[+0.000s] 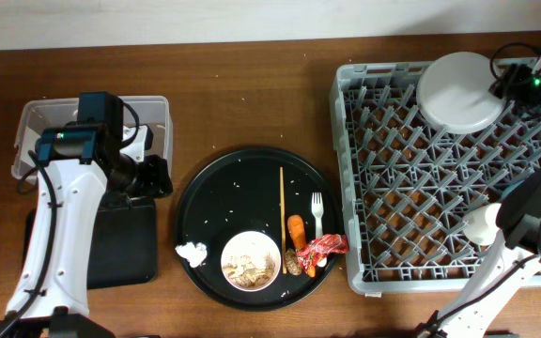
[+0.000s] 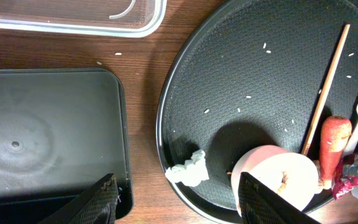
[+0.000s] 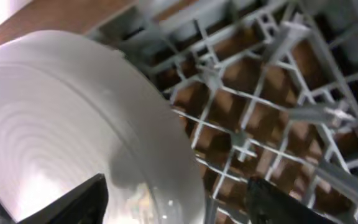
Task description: Sort waste into correct bins and load items into the dishwasher rack
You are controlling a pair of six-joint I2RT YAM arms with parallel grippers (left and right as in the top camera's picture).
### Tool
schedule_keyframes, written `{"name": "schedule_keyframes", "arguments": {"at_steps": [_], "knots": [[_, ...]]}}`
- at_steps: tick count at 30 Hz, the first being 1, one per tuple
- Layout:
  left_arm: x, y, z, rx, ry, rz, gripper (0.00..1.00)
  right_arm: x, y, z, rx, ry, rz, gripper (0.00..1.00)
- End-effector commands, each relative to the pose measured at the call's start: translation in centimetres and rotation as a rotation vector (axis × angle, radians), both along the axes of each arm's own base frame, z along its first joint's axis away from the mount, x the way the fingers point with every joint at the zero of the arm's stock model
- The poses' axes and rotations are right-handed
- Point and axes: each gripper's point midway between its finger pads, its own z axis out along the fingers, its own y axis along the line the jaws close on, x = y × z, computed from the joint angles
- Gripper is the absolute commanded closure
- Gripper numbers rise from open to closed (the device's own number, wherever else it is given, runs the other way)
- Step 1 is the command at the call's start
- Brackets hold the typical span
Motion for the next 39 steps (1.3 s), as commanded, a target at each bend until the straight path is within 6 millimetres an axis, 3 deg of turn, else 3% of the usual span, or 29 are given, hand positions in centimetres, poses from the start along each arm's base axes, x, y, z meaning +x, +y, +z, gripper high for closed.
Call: {"name": "schedule_keyframes", "arguments": {"at_steps": [1, 8, 13, 17, 25, 29, 33, 39], "knots": [[0.1, -0.2, 0.7, -0.016, -0.018, 0.018, 0.38, 1.2, 2.5, 0.8, 0.077, -0.093, 0.169, 0.21], [0.1, -0.2, 0.6, -0.017, -0.016, 0.024, 0.38, 0.6, 5.3, -1.2, 0.24, -0.07, 0.24, 0.19], [0.1, -0.3, 0.7, -0.017, -0.016, 0.02, 0.38, 0.1, 9.7, 2.9, 0.434, -0.229, 0.429, 0.19], [0.1, -0.3, 0.6, -0.017, -0.016, 0.02, 0.38, -1.3, 11.8, 5.6, 0.508, -0.283, 0.508, 0.16], [0.1, -0.3, 0.7, -0.017, -0.017, 0.02, 0.38, -3.8, 14.2, 6.7, 0.594, -0.292, 0.611, 0.21], [0.1, -0.3, 0.7, -0.017, -0.017, 0.02, 0.38, -4.4, 13.5, 5.1, 0.526, -0.204, 0.602, 0.3], [0.0, -0.3, 0.6, -0.017, -0.011, 0.02, 0.38, -4.8, 8.6, 0.7, 0.364, 0.096, 0.262, 0.31], [0.0, -0.3, 0.6, -0.017, -0.011, 0.02, 0.38, -3.4, 7.6, -0.3, 0.246, 0.1, 0.246, 0.29]]}}
